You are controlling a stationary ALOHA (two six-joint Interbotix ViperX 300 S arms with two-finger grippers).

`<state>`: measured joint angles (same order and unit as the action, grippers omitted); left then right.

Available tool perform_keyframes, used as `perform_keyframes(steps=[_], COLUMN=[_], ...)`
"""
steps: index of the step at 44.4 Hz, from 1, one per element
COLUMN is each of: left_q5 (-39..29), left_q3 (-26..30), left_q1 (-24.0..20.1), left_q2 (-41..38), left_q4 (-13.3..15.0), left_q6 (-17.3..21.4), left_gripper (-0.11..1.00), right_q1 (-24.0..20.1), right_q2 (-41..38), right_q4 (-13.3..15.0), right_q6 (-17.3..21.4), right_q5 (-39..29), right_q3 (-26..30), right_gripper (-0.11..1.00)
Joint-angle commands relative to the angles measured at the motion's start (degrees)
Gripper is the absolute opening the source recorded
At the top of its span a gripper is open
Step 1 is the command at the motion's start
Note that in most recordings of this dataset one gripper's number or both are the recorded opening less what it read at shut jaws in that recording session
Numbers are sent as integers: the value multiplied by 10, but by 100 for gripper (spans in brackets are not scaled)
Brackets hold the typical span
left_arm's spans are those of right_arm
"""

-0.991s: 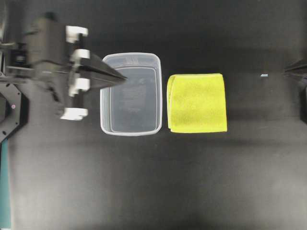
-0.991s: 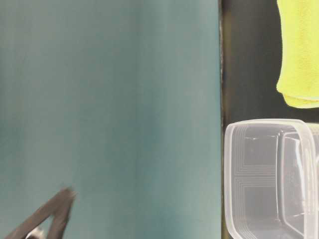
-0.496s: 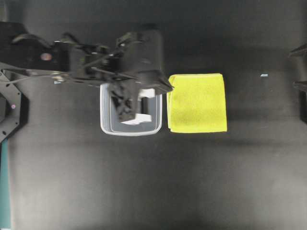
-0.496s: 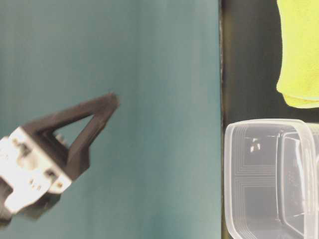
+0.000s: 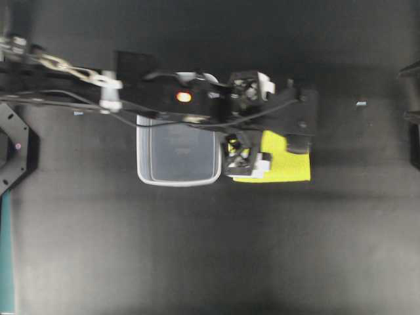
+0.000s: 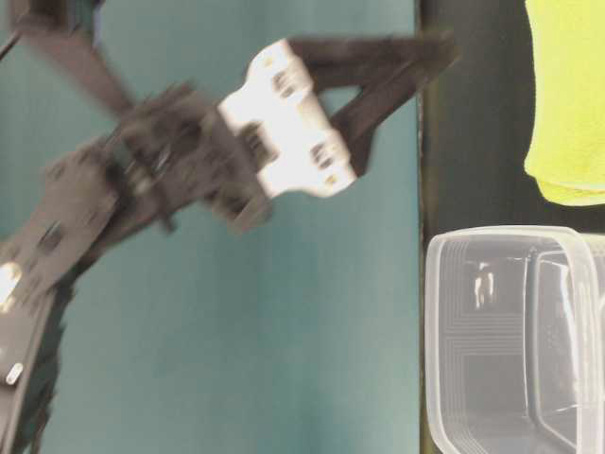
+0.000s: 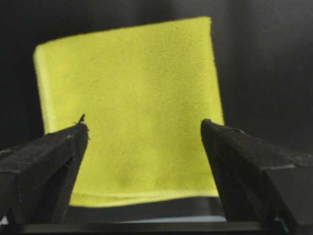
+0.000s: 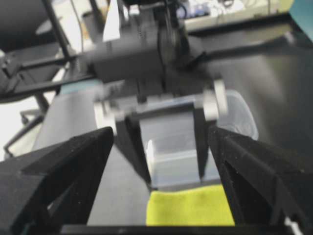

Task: Place the yellow towel into the container with the left arm.
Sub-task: 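Lower the open left gripper onto the yellow towel and close it, then lift the towel and carry it left over the clear container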

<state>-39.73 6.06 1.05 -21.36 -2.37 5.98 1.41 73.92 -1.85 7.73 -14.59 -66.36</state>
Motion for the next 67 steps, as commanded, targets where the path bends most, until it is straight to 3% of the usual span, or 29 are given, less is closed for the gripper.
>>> perform_keyframes(steps=[1,11,23,35,38,45,50,60,67], left_q5=[-15,-36,-47,-50,-54,-64,-77,-162,-230], left_q3=[39,79,75,74,78,91,108,160,155], left_q1=[-8,-19,-18,-11,-4,0,-2,-2,-11], left_q2=[-37,-103,-157,-162,-161,-149,-134,-62,29], left_q4=[-1,-1,-1,-1,-1,-2,-2,-2,-1], left_q6=[0,-5,-5,-1,3,-4,1,11,18], left_gripper=[90,90,90,87,79,33,8,7,7], right_q1=[1,1,1,1,1,1,1,1,2], right_q2=[5,18,20,20,20,20,20,22,24], right_q4=[-2,-2,-2,-1,-1,-1,-1,-1,-1], right_q6=[0,1,4,14,14,14,14,15,15], right_q5=[2,1,6,2,2,2,2,4,4], right_q3=[18,25,28,28,28,28,28,29,30], right_gripper=[76,76,76,76,76,76,76,76,75])
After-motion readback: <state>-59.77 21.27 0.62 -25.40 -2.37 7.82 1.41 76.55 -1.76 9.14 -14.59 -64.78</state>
